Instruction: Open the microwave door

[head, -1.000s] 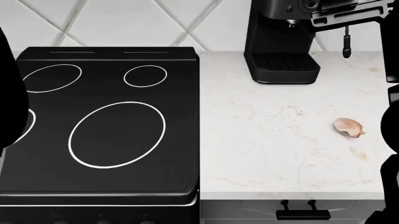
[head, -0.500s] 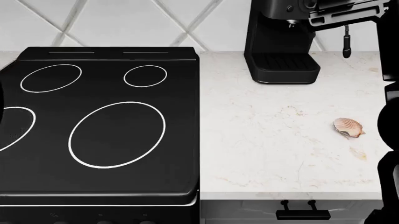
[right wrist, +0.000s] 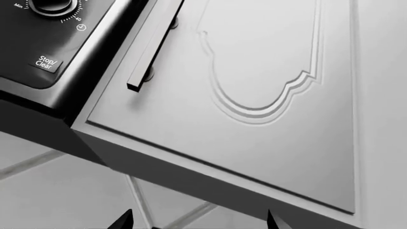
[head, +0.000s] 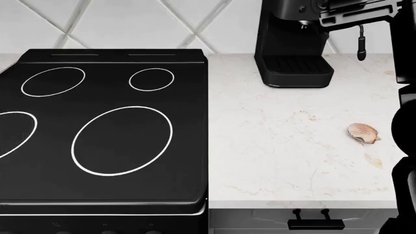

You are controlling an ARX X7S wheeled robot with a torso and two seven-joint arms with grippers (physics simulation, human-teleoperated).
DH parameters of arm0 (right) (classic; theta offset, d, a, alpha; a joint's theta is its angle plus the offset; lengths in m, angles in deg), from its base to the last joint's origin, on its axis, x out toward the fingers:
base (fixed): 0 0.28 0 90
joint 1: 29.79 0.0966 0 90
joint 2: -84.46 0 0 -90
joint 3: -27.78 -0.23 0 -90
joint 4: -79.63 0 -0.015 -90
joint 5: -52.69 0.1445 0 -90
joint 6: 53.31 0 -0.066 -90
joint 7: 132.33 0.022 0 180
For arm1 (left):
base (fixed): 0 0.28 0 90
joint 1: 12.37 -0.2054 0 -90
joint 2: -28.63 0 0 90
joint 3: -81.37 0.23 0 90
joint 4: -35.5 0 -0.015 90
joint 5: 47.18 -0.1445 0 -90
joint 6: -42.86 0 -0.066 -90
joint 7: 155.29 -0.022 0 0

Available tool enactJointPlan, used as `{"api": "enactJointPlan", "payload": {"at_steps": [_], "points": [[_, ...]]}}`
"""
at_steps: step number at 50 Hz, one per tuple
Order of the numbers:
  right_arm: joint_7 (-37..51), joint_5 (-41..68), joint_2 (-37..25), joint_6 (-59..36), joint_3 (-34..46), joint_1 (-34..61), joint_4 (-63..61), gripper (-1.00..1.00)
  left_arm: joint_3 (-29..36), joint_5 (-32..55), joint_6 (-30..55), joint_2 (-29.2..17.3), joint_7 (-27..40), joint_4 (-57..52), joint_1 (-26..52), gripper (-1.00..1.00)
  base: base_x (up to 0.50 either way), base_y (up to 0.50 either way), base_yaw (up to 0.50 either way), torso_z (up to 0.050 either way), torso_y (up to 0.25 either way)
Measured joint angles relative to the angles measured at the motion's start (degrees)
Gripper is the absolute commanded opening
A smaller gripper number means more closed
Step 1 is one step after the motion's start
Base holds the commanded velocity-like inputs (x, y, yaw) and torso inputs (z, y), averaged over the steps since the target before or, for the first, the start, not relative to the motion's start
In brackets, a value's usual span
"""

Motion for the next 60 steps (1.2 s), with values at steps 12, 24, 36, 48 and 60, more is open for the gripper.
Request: {"api": "enactJointPlan", "payload": {"at_steps": [12,24,36,48,60], "points": [[0.12,0.07,-0.01,-0.05,0.46,0.31,0.16,1.00,-3.70,3.77,3.69,-1.98,4.01,-11.17,-4.42,1.00,0.00,0.00,0.00,0.000,0.000],[0.13,0.49,-0.16,-1.24,0.36,0.80,-0.61,1.00,-7.70,8.27,8.02,-2.98,8.10,-21.45,-7.86,1.00,0.00,0.00,0.00,0.000,0.000],[0.23,0.55,-0.22,-0.98,0.60,0.93,-0.24,1.00,-11.29,11.70,11.08,-3.86,11.28,-27.63,-10.31,1.00,0.00,0.00,0.00,0.000,0.000],[0.39,0.66,-0.32,-0.93,0.66,0.86,-0.31,1.00,-15.87,16.51,15.45,-4.45,15.39,-35.01,-11.67,1.00,0.00,0.00,0.00,0.000,0.000],[0.52,0.84,-0.40,-1.10,0.69,0.88,-0.48,1.00,-20.17,21.25,19.37,-4.80,19.29,-40.47,-11.79,1.00,0.00,0.00,0.00,0.000,0.000]]}}
